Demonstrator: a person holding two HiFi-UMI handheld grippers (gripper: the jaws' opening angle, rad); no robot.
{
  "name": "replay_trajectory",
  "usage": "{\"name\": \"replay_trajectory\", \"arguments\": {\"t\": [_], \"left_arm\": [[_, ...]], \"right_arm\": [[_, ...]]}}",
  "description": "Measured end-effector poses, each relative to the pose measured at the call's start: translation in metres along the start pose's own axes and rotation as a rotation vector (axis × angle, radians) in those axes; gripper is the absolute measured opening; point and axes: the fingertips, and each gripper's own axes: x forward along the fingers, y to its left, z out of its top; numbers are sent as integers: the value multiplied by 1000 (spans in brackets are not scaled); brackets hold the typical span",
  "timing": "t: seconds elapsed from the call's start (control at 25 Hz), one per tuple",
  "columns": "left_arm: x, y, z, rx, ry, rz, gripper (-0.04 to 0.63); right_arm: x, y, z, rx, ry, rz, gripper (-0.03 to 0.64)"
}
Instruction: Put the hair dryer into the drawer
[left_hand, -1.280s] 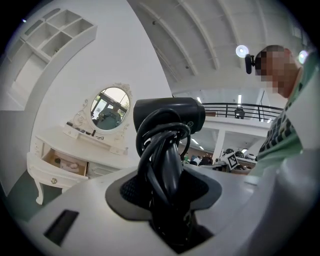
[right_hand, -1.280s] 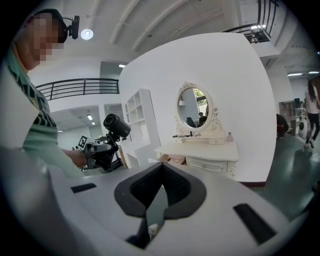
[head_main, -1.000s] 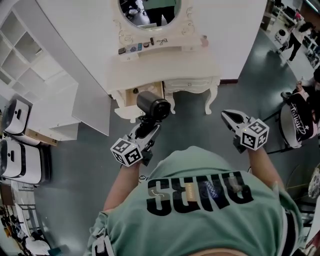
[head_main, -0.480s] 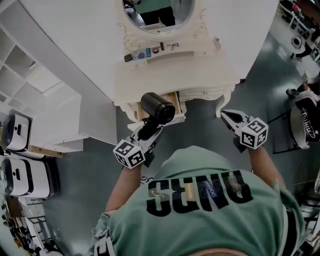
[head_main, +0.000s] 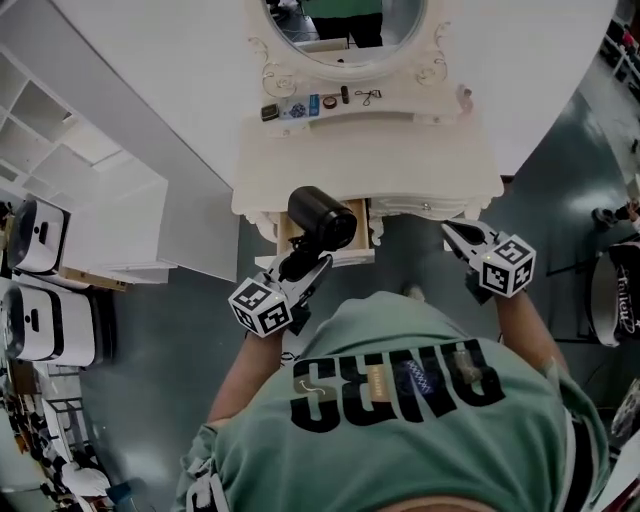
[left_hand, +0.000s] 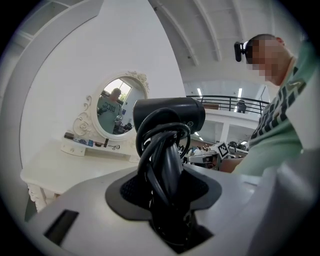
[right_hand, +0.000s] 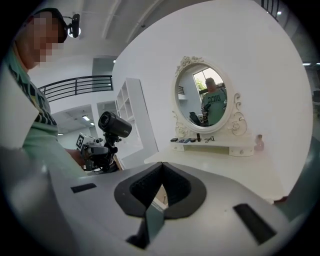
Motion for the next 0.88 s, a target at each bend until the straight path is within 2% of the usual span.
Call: {"name": "replay_trajectory", "arguments": {"t": [0.24, 0.44, 0.6, 0.88], "left_arm": [[76, 20, 29, 1, -50, 96, 179], [145, 29, 53, -16, -78, 138, 179], [180, 38, 65, -28, -80, 144, 179], [200, 65, 61, -24, -22, 97, 179]], "right_arm": [[33, -85, 44, -35, 8, 112, -6], [42, -155, 79, -46, 7, 170, -6], [46, -192, 85, -16, 6, 175, -6], [58, -212, 66, 47, 16, 117, -6]]}}
